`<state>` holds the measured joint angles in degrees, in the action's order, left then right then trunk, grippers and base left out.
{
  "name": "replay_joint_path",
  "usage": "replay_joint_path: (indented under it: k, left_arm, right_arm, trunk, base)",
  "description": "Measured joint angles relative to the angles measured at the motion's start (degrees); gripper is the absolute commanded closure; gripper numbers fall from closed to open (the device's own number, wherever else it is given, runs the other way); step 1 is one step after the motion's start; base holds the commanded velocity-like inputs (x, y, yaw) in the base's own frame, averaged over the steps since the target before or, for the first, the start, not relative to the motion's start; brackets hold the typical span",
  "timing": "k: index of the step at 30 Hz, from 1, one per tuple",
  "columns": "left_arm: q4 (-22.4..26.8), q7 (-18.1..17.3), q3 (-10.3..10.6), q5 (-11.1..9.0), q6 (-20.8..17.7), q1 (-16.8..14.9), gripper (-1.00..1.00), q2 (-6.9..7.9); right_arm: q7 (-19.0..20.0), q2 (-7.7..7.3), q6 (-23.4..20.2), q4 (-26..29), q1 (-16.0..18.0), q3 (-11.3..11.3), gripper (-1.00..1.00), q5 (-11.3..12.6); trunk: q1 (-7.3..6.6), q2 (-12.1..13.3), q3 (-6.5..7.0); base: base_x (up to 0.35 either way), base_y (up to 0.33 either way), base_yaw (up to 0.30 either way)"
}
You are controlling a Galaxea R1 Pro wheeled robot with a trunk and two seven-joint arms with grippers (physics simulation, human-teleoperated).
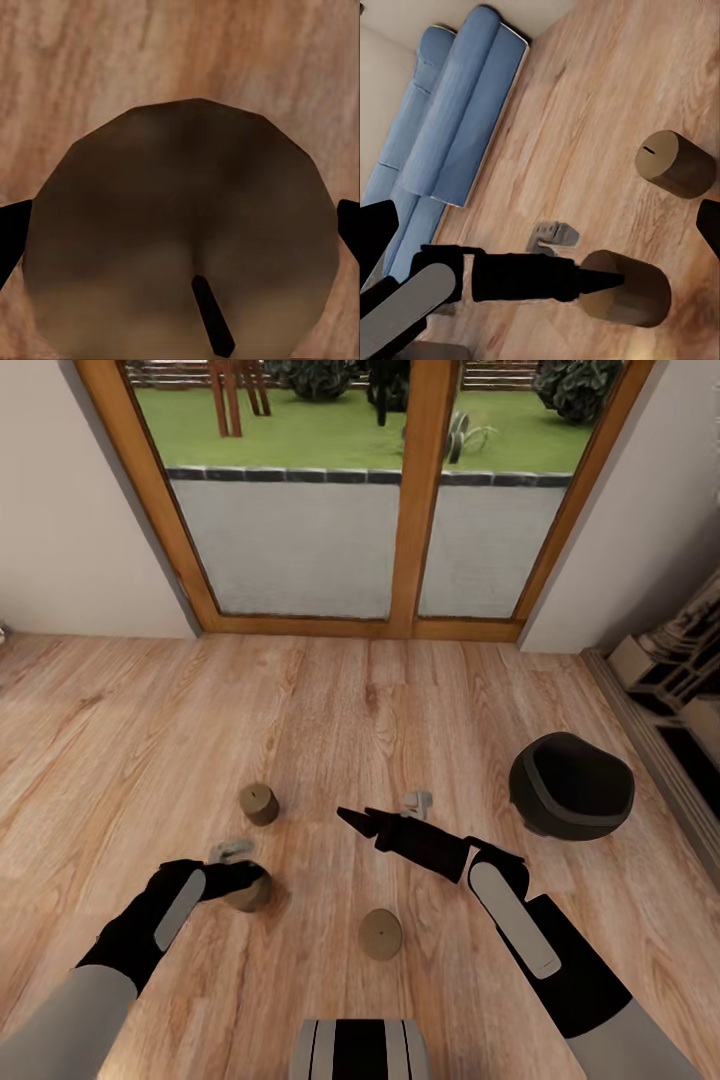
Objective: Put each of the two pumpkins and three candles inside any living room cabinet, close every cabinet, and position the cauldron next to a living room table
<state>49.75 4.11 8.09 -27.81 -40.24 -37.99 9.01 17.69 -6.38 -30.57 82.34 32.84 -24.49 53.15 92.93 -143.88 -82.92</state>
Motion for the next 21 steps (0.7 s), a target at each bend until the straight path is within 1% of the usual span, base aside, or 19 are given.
replay_joint_path:
  k: [1,2,4,6,7,9,10,12,13,14,15,16,17,18,20,21]
  left_arm:
    - [0.48,-0.01,-1.45,-0.08,-1.28,-0.01,1.0,0.46]
    - [0.67,-0.01,-2.5,0.23,-1.93,0.02,1.0,0.81]
    - [0.99,-0.02,-4.5,0.05,-2.75,-0.02,1.0,1.34]
    - [1.72,-0.01,-5.8,0.2,-3.67,-0.04,1.0,2.47]
    - [2.93,-0.01,-6.38,0.01,-5.27,-0.05,1.0,3.12]
    - [5.46,-0.04,-7.35,-0.3,-8.53,-0.01,1.0,3.95]
    - [6.83,-0.06,-8.47,-0.24,-10.22,0.0,1.0,4.44]
    - [9.44,-0.12,-12.14,-0.72,-13.23,0.2,1.0,5.32]
    - [10.89,-0.15,-14.98,-1.96,-14.78,0.39,1.0,5.75]
    - [11.86,-0.16,-17.18,-3.09,-15.66,0.53,1.0,6.06]
    - [12.23,-0.17,-18.12,-4.11,-16.01,0.58,1.0,6.3]
    - [12.74,-0.22,-18.85,-5.87,-16.29,0.6,1.0,6.97]
    - [13.21,-0.34,-19.09,-6.41,-16.44,0.62,1.0,7.54]
    - [13.72,-0.79,-19.23,-7.62,-16.52,0.62,1.0,8.07]
    - [14.65,-2.69,-19.33,-11.4,-16.61,0.71,1.0,9.35]
    - [15.0,-3.97,-19.27,-12.79,-16.64,0.75,1.0,10.26]
  right_arm:
    - [0.0,0.0,0.0,-0.17,0.0,0.0,-1.0,-0.03]
    - [0.0,0.0,0.0,-0.24,0.0,0.0,-1.0,-0.05]
    - [0.0,0.0,0.0,-0.36,0.0,0.0,-1.0,-0.06]
    - [-0.05,0.03,0.05,-0.47,0.0,0.0,-1.0,-0.06]
    - [-0.11,0.06,0.07,-0.92,0.0,0.0,-1.0,-0.06]
    - [-0.15,0.09,0.08,-2.02,0.0,0.0,-1.0,-0.06]
    - [-0.16,0.12,0.08,-2.57,0.0,0.02,-1.0,-0.06]
    - [-0.68,0.19,0.03,-3.37,0.0,0.06,-1.0,-0.08]
    - [-1.92,0.24,-0.01,-3.66,0.0,0.08,-1.0,-0.08]
    - [-4.57,0.33,-0.07,-3.95,0.0,0.09,-1.0,-0.06]
    - [-7.08,0.4,-0.09,-4.24,0.0,0.09,-1.0,-0.04]
    - [-11.56,0.5,-0.11,-4.61,0.0,0.05,-1.0,-0.05]
    - [-14.45,0.55,-0.12,-4.76,0.0,0.03,-1.0,-0.01]
    - [-17.13,0.59,-0.18,-4.86,0.0,0.04,-1.0,-0.02]
    - [-21.65,0.65,-0.36,-5.06,-0.01,-0.05,-1.0,-0.46]
    - [-23.63,0.65,-0.43,-5.08,-0.01,-0.09,-1.0,-0.55]
  trunk:
    - [-0.03,0.01,0.22]
    - [-0.02,0.02,0.23]
    - [-0.02,0.02,0.23]
    - [-0.02,0.02,0.23]
    - [-0.05,0.03,0.45]
    - [-0.11,0.05,0.89]
    - [-0.13,0.07,1.11]
    - [-0.18,0.09,1.56]
    - [-0.21,0.11,1.78]
    - [-0.23,0.12,2.0]
    - [-0.25,0.13,2.22]
    - [-0.26,0.15,2.44]
    - [-0.28,0.16,2.66]
    - [-0.31,0.17,2.88]
    - [-0.35,0.2,3.33]
    - [-0.38,0.22,3.55]
  base:
    - [0.0,0.0,0.0]
    - [0.0,0.0,0.0]
    - [0.0,0.0,0.0]
    - [0.0,0.0,0.0]
    - [0.0,0.0,0.0]
    - [0.0,0.0,0.0]
    - [0.0,0.0,0.0]
    - [0.0,0.0,0.0]
    - [-0.013,0.0,0.0]
    - [-0.094,0.0,0.0]
    - [-0.212,0.0,0.0]
    - [-0.257,0.0,0.0]
    - [-0.285,0.0,0.0]
    - [-0.304,0.0,0.0]
    - [-0.319,0.0,0.0]
    - [-0.322,0.0,0.0]
